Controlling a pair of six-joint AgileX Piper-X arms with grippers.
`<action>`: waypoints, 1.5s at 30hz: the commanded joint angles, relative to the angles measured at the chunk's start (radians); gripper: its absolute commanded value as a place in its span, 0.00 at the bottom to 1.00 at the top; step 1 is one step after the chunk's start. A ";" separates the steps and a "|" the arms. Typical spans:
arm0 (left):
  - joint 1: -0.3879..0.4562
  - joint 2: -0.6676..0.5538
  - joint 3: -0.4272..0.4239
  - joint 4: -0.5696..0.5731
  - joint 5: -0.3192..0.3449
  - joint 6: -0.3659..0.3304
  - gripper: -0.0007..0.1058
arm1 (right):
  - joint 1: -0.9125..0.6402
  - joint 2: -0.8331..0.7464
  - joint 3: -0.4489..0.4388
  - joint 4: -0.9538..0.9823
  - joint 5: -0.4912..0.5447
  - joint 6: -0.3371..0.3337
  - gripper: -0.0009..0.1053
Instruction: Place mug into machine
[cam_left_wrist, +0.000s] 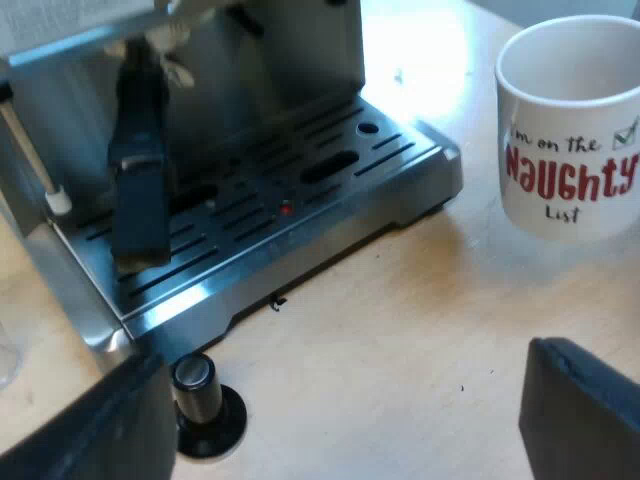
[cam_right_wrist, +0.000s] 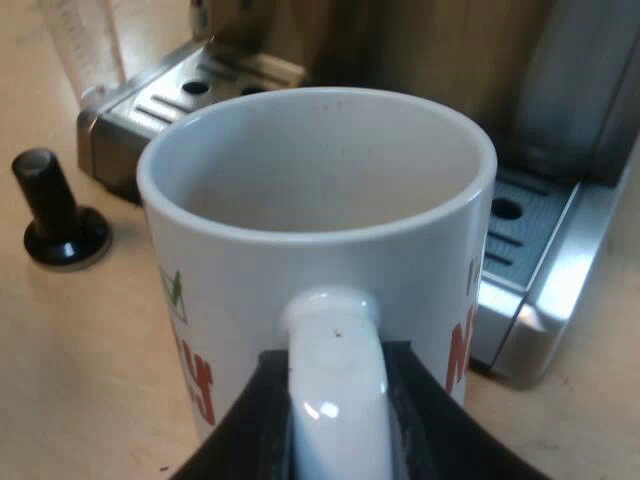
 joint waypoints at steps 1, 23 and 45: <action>0.026 -0.002 0.016 -0.044 -0.021 -0.006 0.68 | 0.007 0.034 -0.021 -0.102 0.015 0.016 0.01; 0.322 -0.002 0.048 -0.106 0.284 0.077 0.68 | 0.007 0.519 -0.021 -0.730 -0.014 0.022 0.01; 0.322 -0.002 0.048 -0.100 0.303 0.077 0.68 | 0.004 0.821 -0.099 -0.994 0.038 -0.017 0.01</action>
